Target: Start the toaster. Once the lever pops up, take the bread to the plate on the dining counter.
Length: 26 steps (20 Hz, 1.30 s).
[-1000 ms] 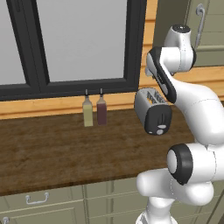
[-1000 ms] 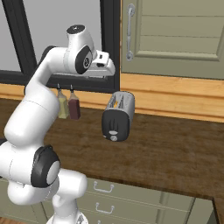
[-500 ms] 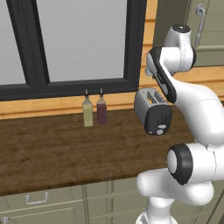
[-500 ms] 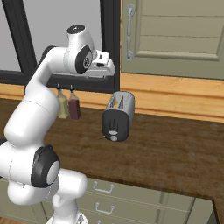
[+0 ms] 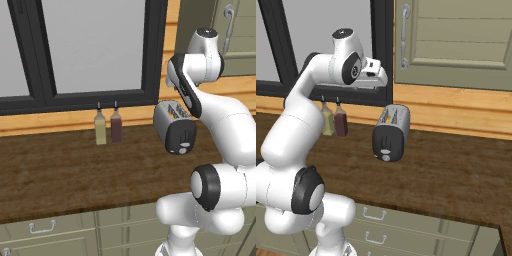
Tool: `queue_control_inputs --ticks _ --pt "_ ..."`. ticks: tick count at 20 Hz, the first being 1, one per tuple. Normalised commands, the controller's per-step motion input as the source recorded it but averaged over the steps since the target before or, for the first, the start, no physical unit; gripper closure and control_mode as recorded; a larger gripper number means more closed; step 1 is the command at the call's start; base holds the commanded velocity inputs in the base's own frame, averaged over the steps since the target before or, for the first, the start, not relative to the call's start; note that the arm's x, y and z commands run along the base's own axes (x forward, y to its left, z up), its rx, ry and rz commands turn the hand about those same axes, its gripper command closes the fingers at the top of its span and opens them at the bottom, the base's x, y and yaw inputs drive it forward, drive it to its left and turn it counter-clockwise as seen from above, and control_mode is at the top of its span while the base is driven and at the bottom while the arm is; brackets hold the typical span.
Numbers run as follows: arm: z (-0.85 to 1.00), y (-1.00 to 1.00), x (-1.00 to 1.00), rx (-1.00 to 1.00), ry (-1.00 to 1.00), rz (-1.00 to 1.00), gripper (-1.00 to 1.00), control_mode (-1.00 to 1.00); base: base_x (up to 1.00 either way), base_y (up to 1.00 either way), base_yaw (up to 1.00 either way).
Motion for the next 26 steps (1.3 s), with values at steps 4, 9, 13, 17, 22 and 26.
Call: queue_control_inputs --ticks 4,9,13,17,22,26 --pt "0.00 0.00 0.00 0.00 0.00 0.00 -1.00 -1.00 0.00 0.00 0.00" --pt "0.00 0.00 0.00 0.00 0.00 0.00 -1.00 -1.00 0.00 0.00 0.00" --pt "0.00 0.00 0.00 0.00 0.00 0.00 -1.00 -1.00 0.00 0.00 0.00" --pt "0.00 0.00 0.00 0.00 0.00 0.00 -1.00 -1.00 0.00 0.00 0.00" --pt "0.00 0.00 0.00 0.00 0.00 0.00 -1.00 -1.00 0.00 0.00 0.00" --pt "0.00 0.00 0.00 0.00 0.00 0.00 -1.00 -1.00 0.00 0.00 0.00"
